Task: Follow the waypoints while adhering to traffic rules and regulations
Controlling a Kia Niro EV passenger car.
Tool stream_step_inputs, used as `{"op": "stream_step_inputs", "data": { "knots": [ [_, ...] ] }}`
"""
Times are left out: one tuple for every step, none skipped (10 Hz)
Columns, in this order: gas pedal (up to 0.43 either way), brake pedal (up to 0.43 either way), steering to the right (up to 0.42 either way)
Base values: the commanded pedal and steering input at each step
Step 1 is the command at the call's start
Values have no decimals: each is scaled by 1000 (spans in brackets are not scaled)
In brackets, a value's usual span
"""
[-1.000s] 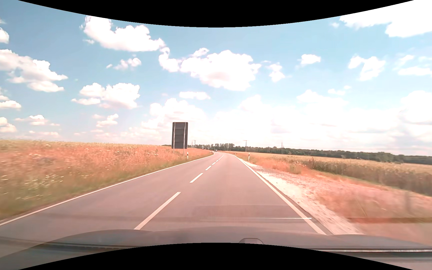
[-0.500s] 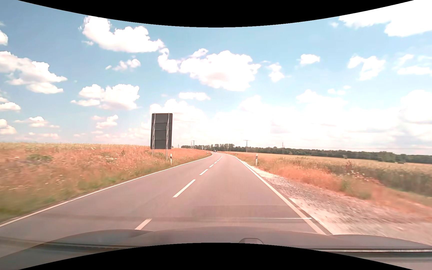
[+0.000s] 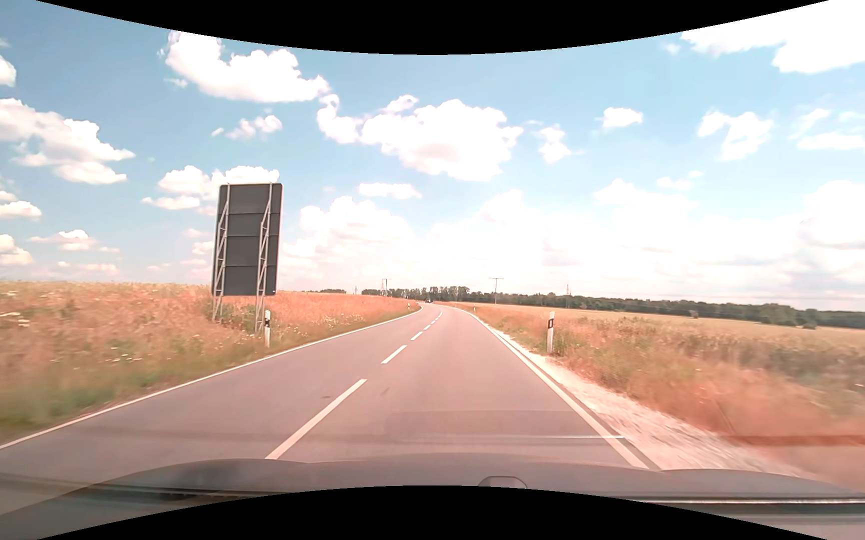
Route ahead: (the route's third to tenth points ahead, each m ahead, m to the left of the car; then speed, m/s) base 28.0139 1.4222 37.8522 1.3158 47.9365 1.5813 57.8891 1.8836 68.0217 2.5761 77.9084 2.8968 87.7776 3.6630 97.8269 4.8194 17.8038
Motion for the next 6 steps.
{"op": "stream_step_inputs", "data": {
  "knots": [
    [67, 0, -3],
    [67, 0, -3],
    [67, 0, -4],
    [67, 0, -4],
    [67, 0, -4],
    [67, 0, -4]
  ]
}}
